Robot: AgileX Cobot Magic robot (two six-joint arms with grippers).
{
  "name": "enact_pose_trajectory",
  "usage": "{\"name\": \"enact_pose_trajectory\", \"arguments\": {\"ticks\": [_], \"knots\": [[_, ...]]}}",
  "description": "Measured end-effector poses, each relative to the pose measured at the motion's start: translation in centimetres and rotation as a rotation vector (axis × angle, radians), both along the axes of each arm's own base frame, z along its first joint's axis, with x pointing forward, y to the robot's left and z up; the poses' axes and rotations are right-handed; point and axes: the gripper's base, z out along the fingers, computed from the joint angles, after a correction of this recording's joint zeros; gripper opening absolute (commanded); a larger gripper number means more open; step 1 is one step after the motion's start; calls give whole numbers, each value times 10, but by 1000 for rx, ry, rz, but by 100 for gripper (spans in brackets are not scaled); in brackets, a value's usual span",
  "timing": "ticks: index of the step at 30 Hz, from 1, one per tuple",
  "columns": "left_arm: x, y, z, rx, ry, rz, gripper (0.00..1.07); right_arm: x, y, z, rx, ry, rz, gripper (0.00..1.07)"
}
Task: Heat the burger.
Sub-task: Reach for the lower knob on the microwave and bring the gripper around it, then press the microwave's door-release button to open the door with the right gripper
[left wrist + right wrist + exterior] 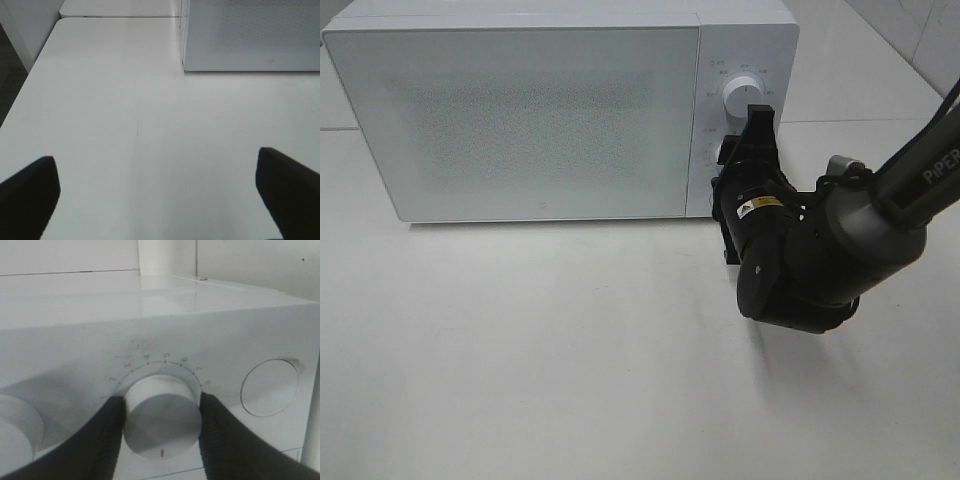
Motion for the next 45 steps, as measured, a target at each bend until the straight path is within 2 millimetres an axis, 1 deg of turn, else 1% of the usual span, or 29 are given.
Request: {"name": "enact_pose_trajectory", "arguments": {"ticks": [2,3,4,5,6,7,8,9,10,11,12,13,14,15,16,17,18,23,26,27,28,32,34,36,37,39,42,44,45], "knots": [[0,0,0,0,0,0,100,0,0,0,0,0,0,15],[0,0,0,0,0,0,100,0,0,0,0,0,0,19],[0,0,0,0,0,0,100,0,0,0,0,0,0,19],[0,0,0,0,0,0,100,0,0,0,0,0,0,22],[0,0,0,0,0,0,100,0,0,0,-3,1,-3,28],[0,0,0,0,0,0,100,0,0,0,-3,1,-3,28],[0,0,0,0,0,0,100,0,-1,0,-7,2,-6,37],[0,0,0,0,0,0,100,0,-1,0,-7,2,-6,37],[0,0,0,0,0,0,100,0,-1,0,-8,2,-6,42],[0,0,0,0,0,0,100,0,-1,0,-10,3,-8,51],[0,0,0,0,0,0,100,0,-1,0,-10,3,-8,51],[0,0,0,0,0,0,100,0,-1,0,-11,3,-8,56],[0,0,0,0,0,0,100,0,0,0,-20,3,-3,65],[0,0,0,0,0,0,100,0,0,0,-20,3,-3,65],[0,0,0,0,0,0,100,0,1,-1,-29,9,2,72],[0,0,0,0,0,0,100,0,1,-1,-29,9,2,72],[0,0,0,0,0,0,100,-1,1,-1,-35,16,6,76],[0,0,0,0,0,0,100,-2,3,0,-77,13,31,76],[0,0,0,0,0,0,100,-6,2,7,-125,-8,68,76],[0,0,0,0,0,0,100,-9,1,11,-165,-15,93,76],[0,0,0,0,0,0,100,-9,1,11,-165,-15,93,76],[0,0,0,0,0,0,100,-20,-3,18,-266,-21,161,75],[0,0,0,0,0,0,100,-23,-3,18,-287,-6,180,75],[0,0,0,0,0,0,100,-30,-5,19,-355,47,238,75],[0,0,0,0,0,0,100,-30,-5,19,-355,47,238,75],[0,0,0,0,0,0,100,-38,-6,23,-482,121,328,75],[0,0,0,0,0,0,100,-40,-6,26,-515,130,352,75],[0,0,0,0,0,0,100,-46,-4,36,-707,158,482,75],[0,0,0,0,0,0,100,-46,-4,36,-707,158,482,75]]}}
